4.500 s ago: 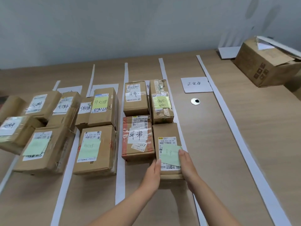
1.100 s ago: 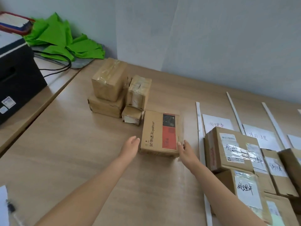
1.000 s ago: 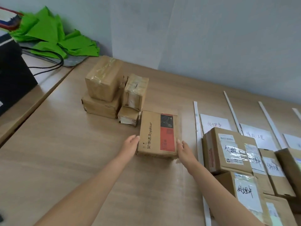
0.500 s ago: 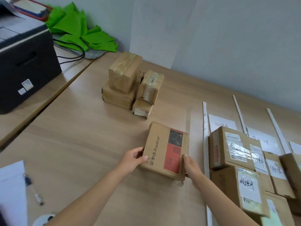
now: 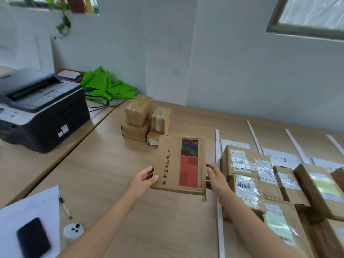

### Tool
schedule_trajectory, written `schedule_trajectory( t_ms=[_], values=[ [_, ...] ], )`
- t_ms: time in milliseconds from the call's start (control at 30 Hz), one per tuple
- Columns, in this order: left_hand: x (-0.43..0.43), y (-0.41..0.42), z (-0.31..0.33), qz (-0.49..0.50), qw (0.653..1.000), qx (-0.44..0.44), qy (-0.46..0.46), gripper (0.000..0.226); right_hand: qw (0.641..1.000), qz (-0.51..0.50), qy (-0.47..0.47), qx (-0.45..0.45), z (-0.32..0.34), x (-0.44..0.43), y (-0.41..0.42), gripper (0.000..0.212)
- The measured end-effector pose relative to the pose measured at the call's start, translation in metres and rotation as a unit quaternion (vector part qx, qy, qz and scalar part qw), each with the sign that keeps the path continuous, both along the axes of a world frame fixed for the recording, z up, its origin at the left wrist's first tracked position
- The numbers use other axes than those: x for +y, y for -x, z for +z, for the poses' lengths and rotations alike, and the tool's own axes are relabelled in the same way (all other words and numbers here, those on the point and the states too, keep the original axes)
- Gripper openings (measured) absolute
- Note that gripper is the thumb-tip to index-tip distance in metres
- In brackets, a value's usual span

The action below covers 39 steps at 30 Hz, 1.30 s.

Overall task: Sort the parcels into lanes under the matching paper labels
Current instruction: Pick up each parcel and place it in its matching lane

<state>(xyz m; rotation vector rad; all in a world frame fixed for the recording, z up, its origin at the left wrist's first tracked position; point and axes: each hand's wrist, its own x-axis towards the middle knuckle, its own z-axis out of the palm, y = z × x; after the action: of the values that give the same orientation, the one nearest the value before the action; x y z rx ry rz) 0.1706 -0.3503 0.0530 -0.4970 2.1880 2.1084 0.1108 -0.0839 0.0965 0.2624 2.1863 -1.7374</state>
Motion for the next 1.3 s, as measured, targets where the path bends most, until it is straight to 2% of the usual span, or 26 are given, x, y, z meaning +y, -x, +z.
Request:
schedule_trajectory(
  t_ms=[100,167,300,367,567,667,733,800,867,1000,1067,1133,1200,1300],
  values=[
    [0.017,-0.021,0.013,0.031,0.999,0.002,0.026,0.043,0.999,0.026,-0.002,0.031,-0.005,0.019,-0.025,0.020],
    [0.023,-0.032,0.018,0.064,0.997,0.006,0.041,0.038,0.997,0.063,-0.026,0.032,-0.014,0.028,-0.039,0.024],
    [0.029,-0.057,0.031,0.099,0.993,0.022,0.068,0.032,0.991,0.135,0.021,-0.015,-0.021,0.039,-0.066,0.068],
    [0.031,-0.069,0.030,0.106,0.989,0.022,0.098,0.030,0.984,0.168,0.049,-0.032,-0.018,0.047,-0.081,0.081],
    [0.065,-0.092,0.006,0.070,0.987,-0.040,0.137,0.019,0.958,0.226,0.156,-0.078,0.010,0.057,-0.107,0.070],
    [0.084,-0.093,-0.010,0.079,0.986,-0.047,0.138,0.035,0.955,0.257,0.124,-0.086,0.028,0.047,-0.111,0.078],
    [0.092,-0.093,-0.011,0.065,0.991,-0.060,0.104,0.036,0.954,0.277,0.085,-0.077,0.035,0.041,-0.109,0.086],
    [0.099,-0.092,0.000,0.055,0.992,-0.082,0.075,0.033,0.952,0.298,0.041,-0.063,0.040,0.035,-0.106,0.084],
    [0.105,-0.086,0.014,0.084,0.987,-0.114,0.070,0.042,0.948,0.316,-0.003,-0.048,0.042,0.031,-0.104,0.079],
    [0.113,-0.081,0.042,0.091,0.989,-0.119,0.015,0.048,0.945,0.325,-0.042,0.005,0.035,0.030,-0.093,0.099],
    [0.111,-0.077,0.050,0.106,0.991,-0.084,-0.005,0.049,0.945,0.325,-0.013,0.030,0.035,0.033,-0.087,0.096],
    [0.106,-0.072,0.056,0.116,0.992,-0.045,-0.023,0.049,0.949,0.311,0.041,0.016,0.038,0.035,-0.084,0.079],
    [0.102,-0.068,0.064,0.099,0.994,-0.007,-0.038,0.044,0.960,0.261,0.101,-0.003,0.038,0.032,-0.079,0.068],
    [0.107,-0.066,0.073,0.055,0.996,0.032,-0.057,0.044,0.975,0.188,0.112,0.025,0.035,0.023,-0.073,0.063]
  ],
)
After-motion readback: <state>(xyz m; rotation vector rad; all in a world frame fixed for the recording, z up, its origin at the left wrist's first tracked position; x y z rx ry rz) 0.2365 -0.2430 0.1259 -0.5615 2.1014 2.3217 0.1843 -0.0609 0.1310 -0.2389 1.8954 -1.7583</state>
